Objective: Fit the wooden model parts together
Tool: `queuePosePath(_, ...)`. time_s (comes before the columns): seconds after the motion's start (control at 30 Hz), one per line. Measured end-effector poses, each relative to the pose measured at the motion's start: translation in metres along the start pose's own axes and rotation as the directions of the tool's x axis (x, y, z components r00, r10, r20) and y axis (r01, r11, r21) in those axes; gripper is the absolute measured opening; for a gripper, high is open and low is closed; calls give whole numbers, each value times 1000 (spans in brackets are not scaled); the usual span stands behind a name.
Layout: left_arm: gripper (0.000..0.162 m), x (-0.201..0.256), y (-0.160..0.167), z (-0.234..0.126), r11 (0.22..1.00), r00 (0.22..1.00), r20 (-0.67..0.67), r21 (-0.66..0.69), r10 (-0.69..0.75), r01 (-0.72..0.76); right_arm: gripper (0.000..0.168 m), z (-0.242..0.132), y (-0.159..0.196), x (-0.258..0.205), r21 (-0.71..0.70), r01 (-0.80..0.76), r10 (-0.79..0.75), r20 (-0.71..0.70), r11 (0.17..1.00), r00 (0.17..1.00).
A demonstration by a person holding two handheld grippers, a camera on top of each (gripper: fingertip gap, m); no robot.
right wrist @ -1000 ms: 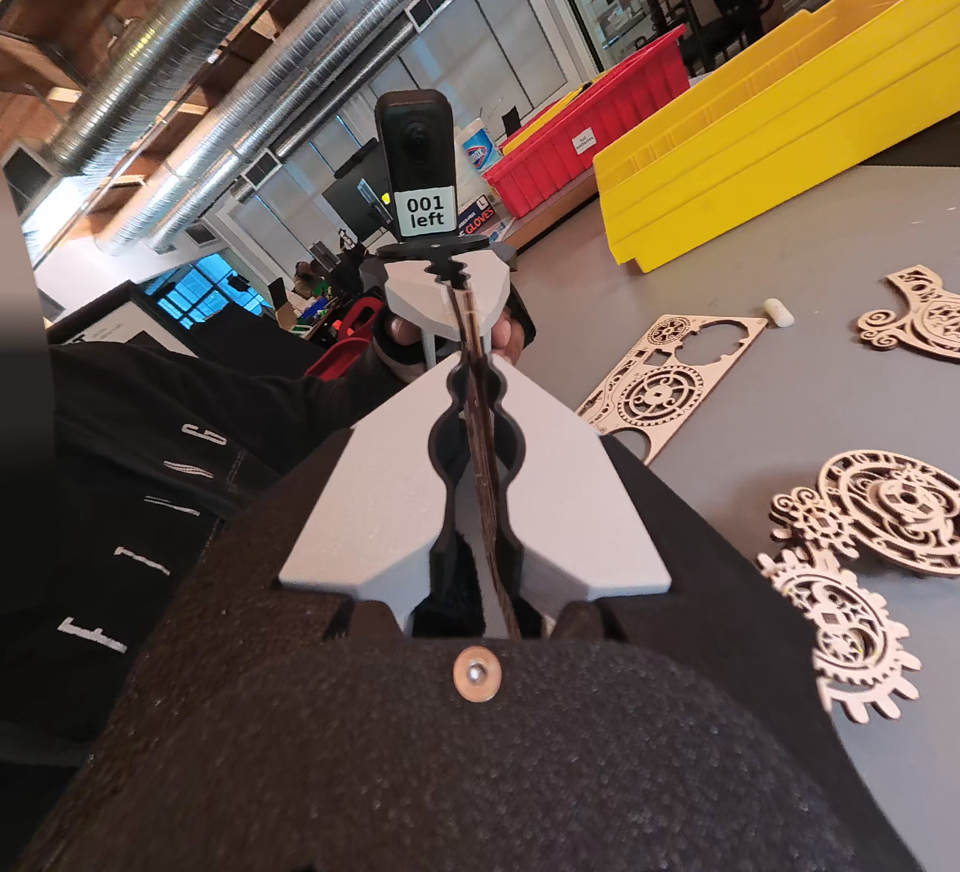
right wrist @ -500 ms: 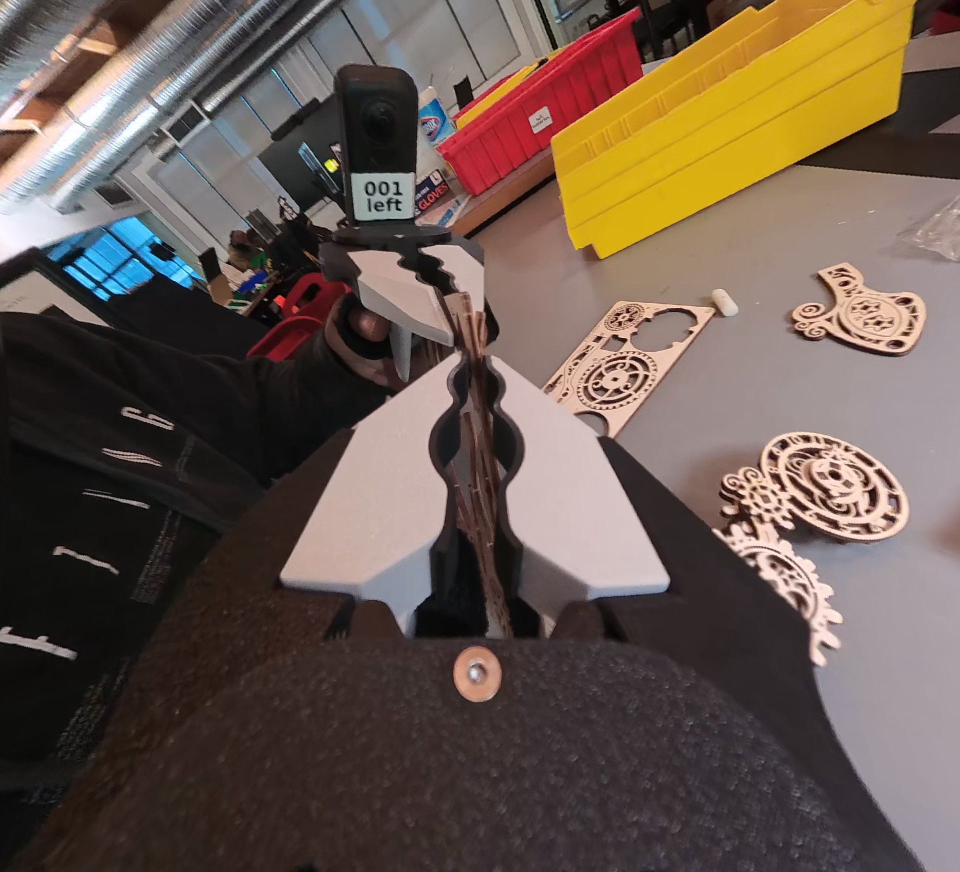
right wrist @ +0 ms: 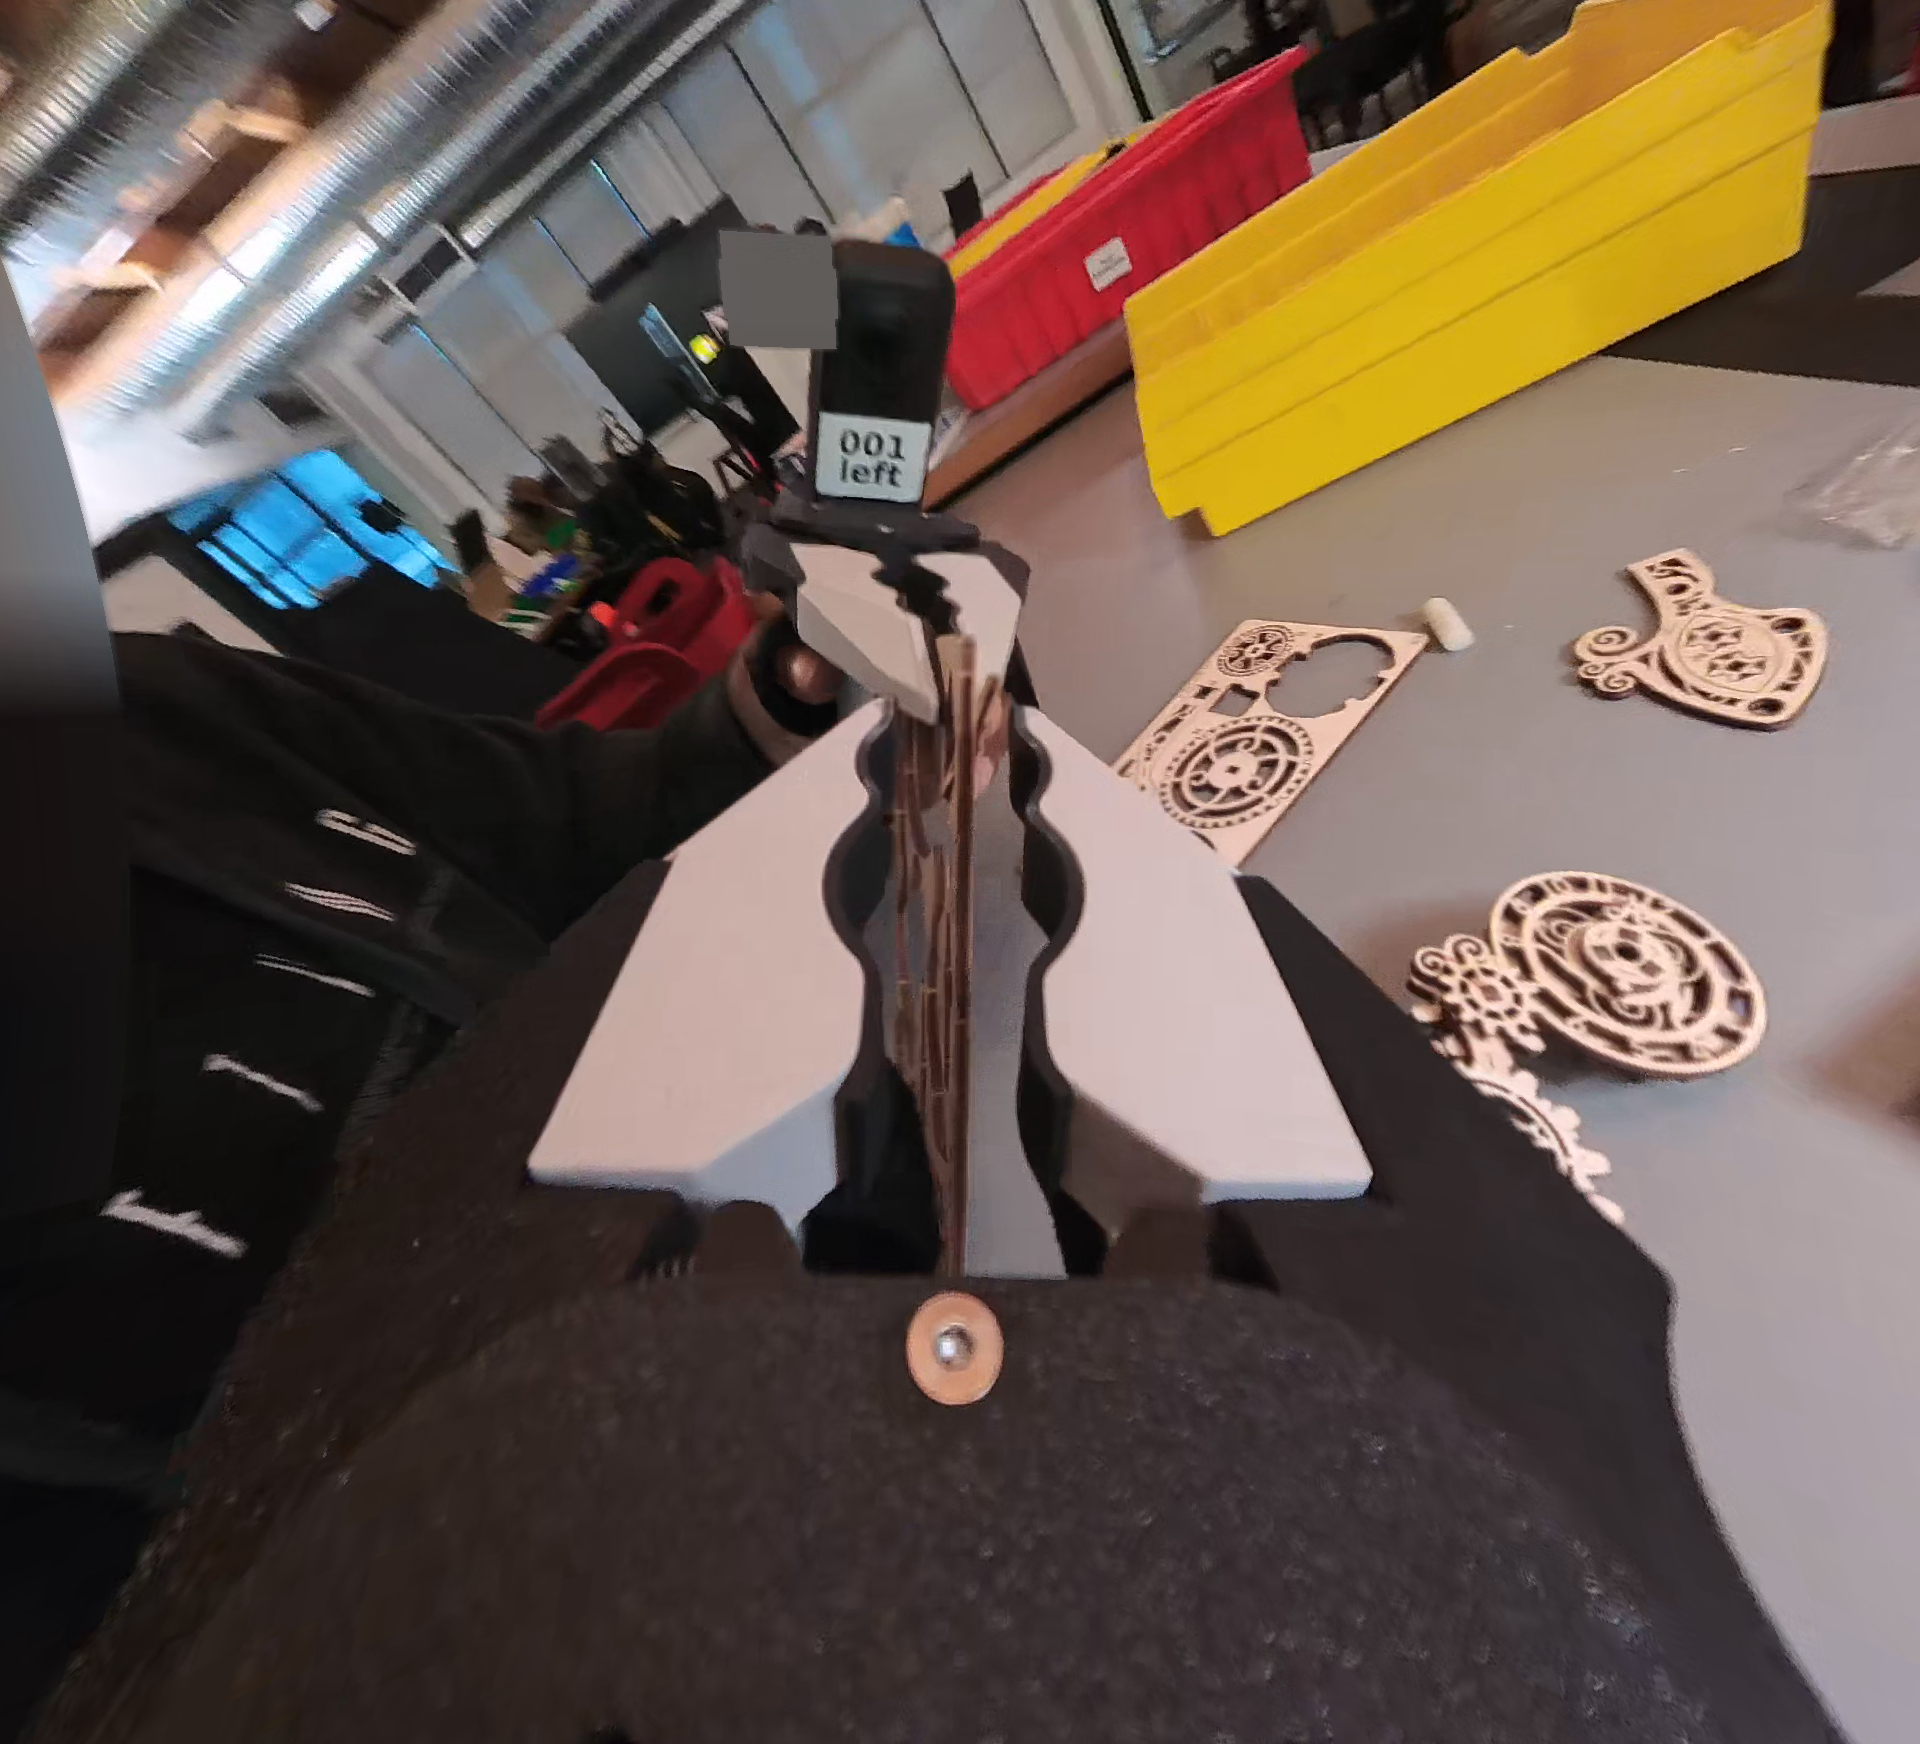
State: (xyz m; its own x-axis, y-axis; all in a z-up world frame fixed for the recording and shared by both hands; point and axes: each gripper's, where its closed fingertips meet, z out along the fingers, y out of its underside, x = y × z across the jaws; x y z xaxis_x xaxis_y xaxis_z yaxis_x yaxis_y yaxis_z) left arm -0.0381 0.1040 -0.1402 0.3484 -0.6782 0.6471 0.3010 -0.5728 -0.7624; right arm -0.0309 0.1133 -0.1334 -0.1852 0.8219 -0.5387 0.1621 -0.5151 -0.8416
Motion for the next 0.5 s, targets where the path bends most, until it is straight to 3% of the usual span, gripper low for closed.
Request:
queuePosePath(0.13,1,12,8,2,999,994,-99,-23,37,-39,18,-8,2,9,-4,-132,132,57,991,990)
queuePosePath(0.27,2,25,17,4,983,975,-153,-64,160,-171,18,3,16,-4,-65,-235,243,181,970,953)
queuePosePath(0.5,1,39,19,4,942,937,-178,-98,300,-320,13,5,17,-28,-98,-313,327,340,945,882)
